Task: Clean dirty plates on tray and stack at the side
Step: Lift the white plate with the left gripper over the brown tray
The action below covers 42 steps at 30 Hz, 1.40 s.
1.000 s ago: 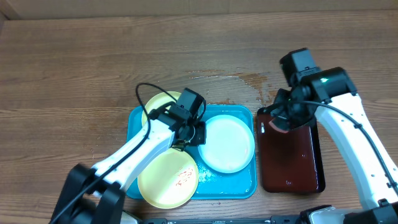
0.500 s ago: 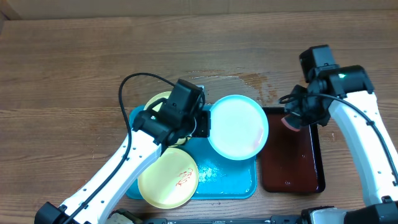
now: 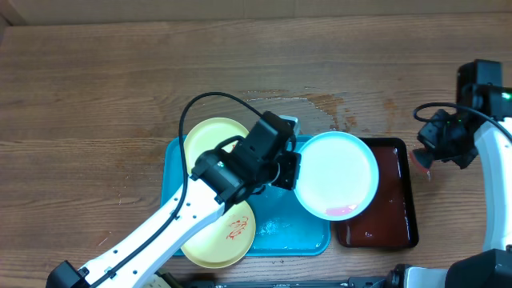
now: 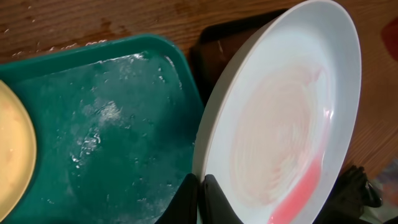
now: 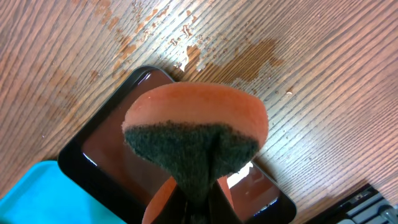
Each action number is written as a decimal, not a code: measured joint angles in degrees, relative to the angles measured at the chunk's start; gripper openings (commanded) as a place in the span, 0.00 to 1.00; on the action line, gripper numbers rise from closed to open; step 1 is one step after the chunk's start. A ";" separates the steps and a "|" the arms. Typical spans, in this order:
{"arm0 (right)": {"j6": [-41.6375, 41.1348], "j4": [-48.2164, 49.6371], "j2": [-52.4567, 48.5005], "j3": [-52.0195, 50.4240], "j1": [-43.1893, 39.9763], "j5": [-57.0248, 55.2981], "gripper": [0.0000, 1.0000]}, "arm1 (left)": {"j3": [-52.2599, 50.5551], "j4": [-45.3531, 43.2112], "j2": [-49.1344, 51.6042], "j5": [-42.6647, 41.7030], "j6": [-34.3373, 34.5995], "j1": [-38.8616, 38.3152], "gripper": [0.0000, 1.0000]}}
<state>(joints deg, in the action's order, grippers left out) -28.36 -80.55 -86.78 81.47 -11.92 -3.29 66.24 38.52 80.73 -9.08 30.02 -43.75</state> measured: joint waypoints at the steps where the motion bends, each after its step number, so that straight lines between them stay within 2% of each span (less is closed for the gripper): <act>1: 0.33 -0.02 0.00 0.00 -0.59 0.37 0.04 | 0.59 -0.02 0.09 0.39 0.00 -0.66 0.04; 7: 2.16 0.17 -0.02 0.00 -1.92 2.64 0.04 | 9.09 1.51 5.57 2.56 -0.50 -3.67 0.04; 14: 2.91 -0.02 -0.02 0.70 -2.34 3.50 0.04 | 24.48 12.13 18.38 8.66 -4.39 -5.68 0.04; 19: 2.95 -2.86 -0.04 10.45 -7.15 4.39 0.04 | 32.46 14.47 24.90 13.22 -7.04 -6.88 0.04; 30: 4.04 -6.05 -0.07 27.71 -17.68 11.85 0.04 | 33.24 14.71 25.59 24.44 -11.26 -12.85 0.04; 42: 5.57 -6.16 -0.07 29.55 -18.47 16.79 0.04 | 33.24 12.96 25.59 42.23 -17.16 -21.88 0.04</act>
<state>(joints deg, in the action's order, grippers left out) -22.79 -86.72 -86.85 111.02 -30.39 13.50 99.48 51.48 106.32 33.15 12.86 -65.63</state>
